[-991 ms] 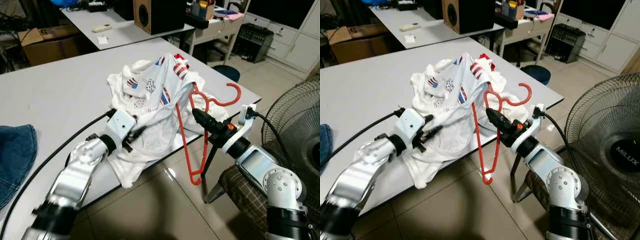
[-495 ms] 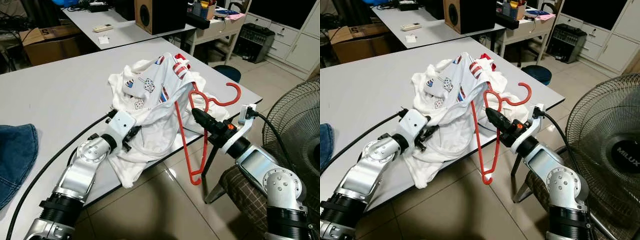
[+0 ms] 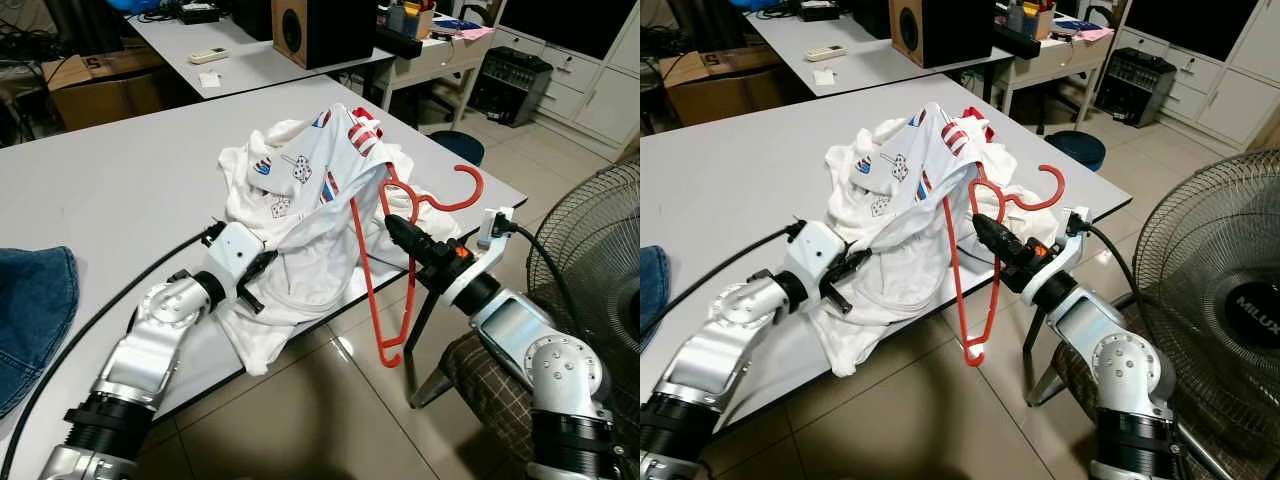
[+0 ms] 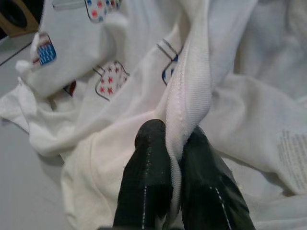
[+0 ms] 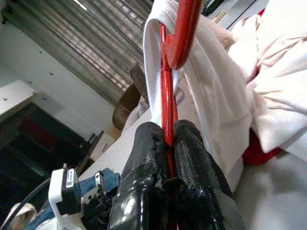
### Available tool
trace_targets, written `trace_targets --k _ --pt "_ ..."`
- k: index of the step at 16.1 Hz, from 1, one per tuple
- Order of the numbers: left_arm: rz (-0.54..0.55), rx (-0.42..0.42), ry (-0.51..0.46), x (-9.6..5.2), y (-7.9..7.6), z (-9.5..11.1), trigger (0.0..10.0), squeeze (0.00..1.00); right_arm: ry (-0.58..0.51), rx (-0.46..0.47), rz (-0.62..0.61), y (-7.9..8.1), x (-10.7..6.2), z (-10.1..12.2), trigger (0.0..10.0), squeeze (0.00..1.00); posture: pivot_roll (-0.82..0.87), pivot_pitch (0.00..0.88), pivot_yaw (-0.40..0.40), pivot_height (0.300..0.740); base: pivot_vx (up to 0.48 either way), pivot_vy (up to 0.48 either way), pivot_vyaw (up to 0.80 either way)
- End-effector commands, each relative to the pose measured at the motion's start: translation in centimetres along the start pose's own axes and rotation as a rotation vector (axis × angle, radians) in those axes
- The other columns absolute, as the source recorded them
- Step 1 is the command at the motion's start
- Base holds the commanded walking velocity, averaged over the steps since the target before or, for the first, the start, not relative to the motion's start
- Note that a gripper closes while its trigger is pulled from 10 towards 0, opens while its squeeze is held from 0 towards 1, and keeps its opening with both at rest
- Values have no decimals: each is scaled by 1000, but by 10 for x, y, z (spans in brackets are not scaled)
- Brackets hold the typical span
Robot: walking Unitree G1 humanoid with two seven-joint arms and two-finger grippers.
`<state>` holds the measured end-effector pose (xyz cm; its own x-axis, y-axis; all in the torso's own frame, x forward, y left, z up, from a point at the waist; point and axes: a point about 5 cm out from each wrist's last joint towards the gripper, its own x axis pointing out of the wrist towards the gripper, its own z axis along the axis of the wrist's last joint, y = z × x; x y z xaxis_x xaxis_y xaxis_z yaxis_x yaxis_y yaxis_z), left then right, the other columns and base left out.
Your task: Hang hanger
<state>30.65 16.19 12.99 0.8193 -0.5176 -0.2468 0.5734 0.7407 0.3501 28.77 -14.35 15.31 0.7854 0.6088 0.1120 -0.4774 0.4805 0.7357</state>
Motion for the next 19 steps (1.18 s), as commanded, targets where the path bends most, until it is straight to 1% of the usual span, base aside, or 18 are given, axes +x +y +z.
trace_targets --k 1,2,3,4,5,6,7,8,9,10,11,12,13,14,15,17,19 --pt "-33 18 -23 -4 1 6 0 0 -75 28 19 2 2 11 10000 0 -107 0 -17 740 0 0 0" --pt "-62 36 -36 -6 0 9 0 0 -99 60 25 3 4 12 10000 0 -98 0 -12 740 0 0 0" --pt "-69 39 -39 -6 0 10 0 0 -104 67 26 3 4 13 10000 0 -98 0 -12 740 0 0 0" --pt "-94 43 -51 -8 1 15 0 0 -129 105 27 2 7 13 10000 0 -84 0 -2 740 0 0 0" --pt "-142 51 -63 -10 2 22 0 0 -168 164 17 -2 13 14 10000 0 -75 0 3 740 0 0 0" --pt "-175 63 -63 -11 3 26 0 0 -183 191 1 -4 18 13 10000 0 -61 0 9 740 0 0 0" --pt "-237 64 -70 -14 3 31 0 0 -195 216 -36 -10 25 11 10000 0 -42 0 18 740 0 0 0" --pt "-303 69 -72 -19 3 38 0 0 -227 279 -79 -17 32 10 10000 0 -24 0 29 740 0 0 0" --pt "-318 88 -69 -21 5 40 0 0 -244 310 -86 -19 35 10 10000 0 -19 0 32 740 0 0 0" --pt "-357 112 -63 -26 8 45 0 0 -267 344 -112 -23 44 10 10000 0 3 0 51 740 0 0 0" --pt "-389 121 -57 -29 10 48 0 0 -279 363 -130 -25 50 9 10000 0 14 0 57 740 0 0 0" --pt "-397 125 -52 -30 10 49 0 0 -284 373 -134 -25 51 9 10000 0 14 0 57 740 0 0 0" --pt "-465 125 -53 -34 6 55 0 0 -311 433 -144 -26 62 7 10000 0 31 0 65 740 0 0 0" --pt "-483 121 -51 -34 4 56 0 0 -319 451 -147 -26 65 7 10000 0 33 0 67 740 0 0 0" --pt "-507 100 -57 -34 -1 57 0 0 -326 461 -157 -25 71 7 10000 0 32 0 69 740 0 0 0" --pt "-553 37 -105 -30 -12 62 0 0 -336 483 -180 -24 81 6 10000 0 32 0 69 740 0 0 0" --pt "-612 -27 -177 -24 -28 75 0 0 -322 472 -201 -19 94 4 10000 0 19 0 62 740 0 0 0"
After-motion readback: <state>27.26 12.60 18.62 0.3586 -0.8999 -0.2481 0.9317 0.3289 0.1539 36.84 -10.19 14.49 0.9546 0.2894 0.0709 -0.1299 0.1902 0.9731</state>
